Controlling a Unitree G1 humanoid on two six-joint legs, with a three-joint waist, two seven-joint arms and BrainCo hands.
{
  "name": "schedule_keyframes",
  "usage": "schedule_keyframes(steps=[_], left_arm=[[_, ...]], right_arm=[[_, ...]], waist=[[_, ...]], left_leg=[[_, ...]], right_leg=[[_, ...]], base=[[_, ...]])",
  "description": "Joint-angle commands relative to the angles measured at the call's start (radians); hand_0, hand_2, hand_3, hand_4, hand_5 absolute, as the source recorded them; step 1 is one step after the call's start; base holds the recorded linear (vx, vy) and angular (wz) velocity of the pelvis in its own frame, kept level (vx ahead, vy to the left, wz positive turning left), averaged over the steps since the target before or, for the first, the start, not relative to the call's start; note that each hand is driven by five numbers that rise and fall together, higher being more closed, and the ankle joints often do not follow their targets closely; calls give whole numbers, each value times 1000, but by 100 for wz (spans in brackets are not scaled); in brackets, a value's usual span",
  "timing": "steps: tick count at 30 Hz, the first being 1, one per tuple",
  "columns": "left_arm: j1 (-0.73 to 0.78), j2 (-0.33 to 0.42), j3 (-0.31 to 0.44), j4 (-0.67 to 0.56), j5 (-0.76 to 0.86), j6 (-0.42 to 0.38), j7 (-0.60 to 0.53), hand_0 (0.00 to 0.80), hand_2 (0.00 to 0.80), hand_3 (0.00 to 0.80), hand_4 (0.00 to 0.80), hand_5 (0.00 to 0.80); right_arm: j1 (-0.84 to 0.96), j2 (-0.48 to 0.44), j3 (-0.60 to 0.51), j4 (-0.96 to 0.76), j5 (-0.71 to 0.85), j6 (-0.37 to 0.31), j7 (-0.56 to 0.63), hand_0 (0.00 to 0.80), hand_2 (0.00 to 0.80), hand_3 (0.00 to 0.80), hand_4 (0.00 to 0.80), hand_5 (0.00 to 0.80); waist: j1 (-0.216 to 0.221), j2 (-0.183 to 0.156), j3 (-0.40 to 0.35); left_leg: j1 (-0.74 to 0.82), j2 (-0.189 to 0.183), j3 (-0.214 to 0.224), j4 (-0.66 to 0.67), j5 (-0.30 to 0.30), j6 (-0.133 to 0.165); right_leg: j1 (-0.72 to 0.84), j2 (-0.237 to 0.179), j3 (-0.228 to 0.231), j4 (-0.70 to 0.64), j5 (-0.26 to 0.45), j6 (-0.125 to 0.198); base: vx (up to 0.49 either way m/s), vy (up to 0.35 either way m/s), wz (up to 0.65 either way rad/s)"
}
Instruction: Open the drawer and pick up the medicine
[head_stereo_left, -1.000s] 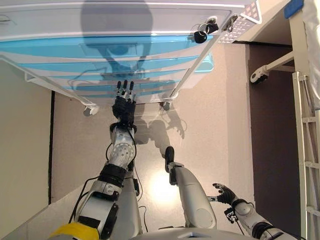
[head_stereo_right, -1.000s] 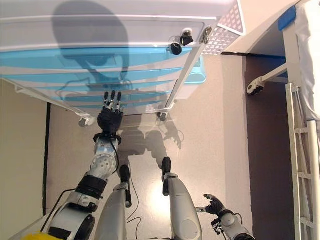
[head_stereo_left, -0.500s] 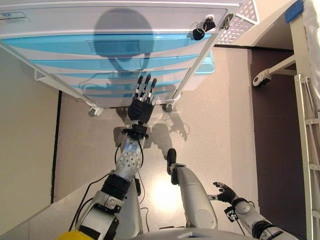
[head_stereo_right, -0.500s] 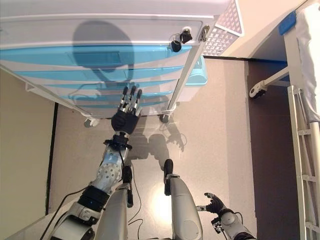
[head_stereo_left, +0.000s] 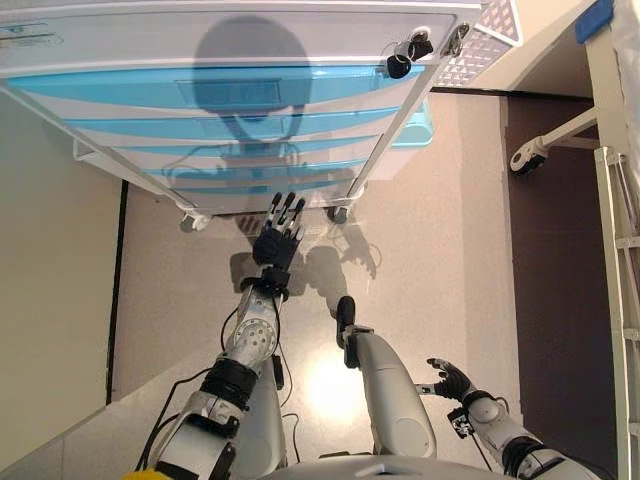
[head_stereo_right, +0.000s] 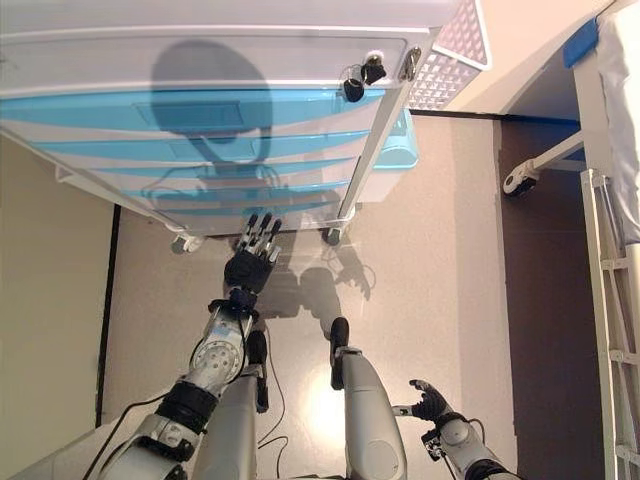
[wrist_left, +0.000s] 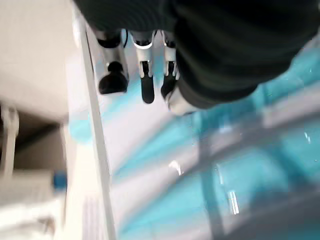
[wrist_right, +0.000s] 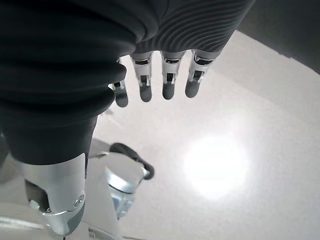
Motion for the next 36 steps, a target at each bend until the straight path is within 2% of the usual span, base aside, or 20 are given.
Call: schedule_keyframes(steps=[1,5,13,21,36], left_arm=[[12,-27,26,-43,27,-8,-5,800,800,800,800,800],[-8,-48,41,8,-2,-11,4,800,800,800,800,800],[-86,-60,74,17,-28,-57,47,800,800,800,800,800],[-223,-20,145,53,13,-112,101,800,800,800,800,800],[-302,44,231,119,49,-146,128,800,800,800,800,800]], right_arm=[[24,-36,4,10,-7,12,-18,0,0,0,0,0],[31,-35,2,3,-9,12,-21,0,0,0,0,0],[50,-51,6,-13,-21,15,-24,0,0,0,0,0],[59,-64,21,-8,-25,21,-9,0,0,0,0,0],[63,-77,18,5,-22,20,7,0,0,0,0,0]], waist=[[0,-4,-32],[-7,-7,-36],[-19,-11,-50],[-39,-11,-74],[-49,-11,-102]], left_leg=[[-65,-40,18,91,-54,82],[-72,-35,22,98,-58,82],[-74,-32,28,105,-72,81],[-71,-29,36,109,-84,79],[-69,-24,46,104,-90,76]], right_leg=[[36,37,-2,-70,70,48],[27,38,-1,-67,70,47],[19,42,11,-58,67,47],[16,46,22,-54,61,49],[14,49,31,-53,53,52]], base=[[0,0,0],[0,2,-2],[16,10,-4],[26,13,-5],[24,4,-2]])
